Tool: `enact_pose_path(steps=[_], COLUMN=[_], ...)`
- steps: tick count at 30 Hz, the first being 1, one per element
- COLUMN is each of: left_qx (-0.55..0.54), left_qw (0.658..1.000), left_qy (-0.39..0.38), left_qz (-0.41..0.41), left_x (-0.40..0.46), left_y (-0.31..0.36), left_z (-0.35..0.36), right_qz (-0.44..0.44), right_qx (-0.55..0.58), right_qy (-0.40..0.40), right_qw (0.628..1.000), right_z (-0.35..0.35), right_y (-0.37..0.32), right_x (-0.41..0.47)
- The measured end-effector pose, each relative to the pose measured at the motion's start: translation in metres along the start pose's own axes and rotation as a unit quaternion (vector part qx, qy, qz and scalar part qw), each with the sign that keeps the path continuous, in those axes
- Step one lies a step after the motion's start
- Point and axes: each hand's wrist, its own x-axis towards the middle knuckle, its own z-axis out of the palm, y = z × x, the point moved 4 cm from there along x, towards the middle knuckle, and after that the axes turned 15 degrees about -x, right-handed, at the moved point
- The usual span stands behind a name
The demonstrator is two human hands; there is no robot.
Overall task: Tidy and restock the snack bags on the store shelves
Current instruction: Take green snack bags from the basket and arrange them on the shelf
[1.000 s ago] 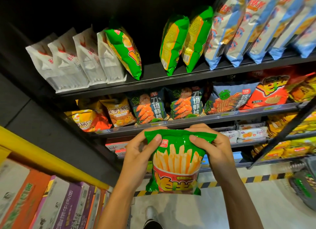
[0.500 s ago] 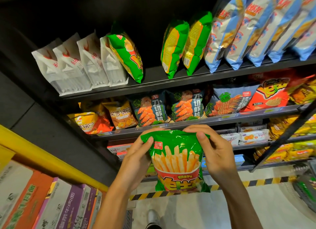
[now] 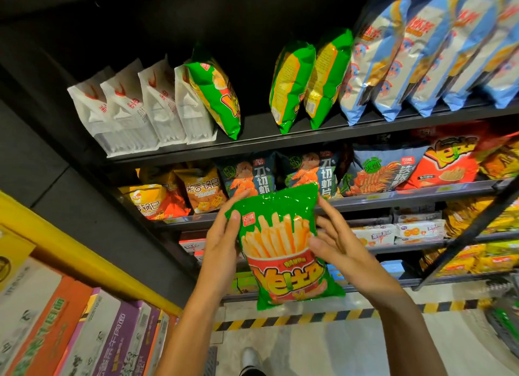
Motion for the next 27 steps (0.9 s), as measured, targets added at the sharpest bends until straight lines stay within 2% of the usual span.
enact_pose_path(steps=[2,3,6,9,11,15,20,27], left_qx=[-0.011,-0.013,-0.037,-0.031,0.004,0.012,0.034,0.132], left_qw=[1.000,1.000,0.998,0.995,0.990,0.989,0.986,0.972], left_qy=[0.002,-0.007,-0.045,-0.081,-0.119,-0.139,-0.157,-0.191], left_qz=[0.020,0.027,0.019,-0.045,-0.073,-0.042,-0.031,-0.031], left_x=[0.002,0.002,-0.001,-0.006,-0.011,-0.017,-0.019,-0.025], left_y=[0.007,0.011,0.017,0.014,0.007,0.001,0.005,0.005], left_z=[0.003,0.007,0.018,0.023,0.027,0.038,0.039,0.038], right_qz=[0.004,-0.004,-0.035,-0.004,0.045,0.086,0.069,0.040], right_qx=[-0.022,-0.023,0.007,0.130,0.201,0.295,0.298,0.305], right_qy=[-0.042,-0.035,0.069,0.140,0.139,0.111,0.083,0.076], right_qw=[0.999,0.999,0.997,0.982,0.969,0.945,0.949,0.948], right_z=[0.006,0.008,0.002,-0.008,-0.008,-0.001,-0.003,-0.011], right_y=[0.008,0.008,-0.003,0.000,0.005,0.007,0.011,0.014], right_x=[0.000,0.000,-0.002,-0.002,-0.001,0.000,-0.001,-0.007])
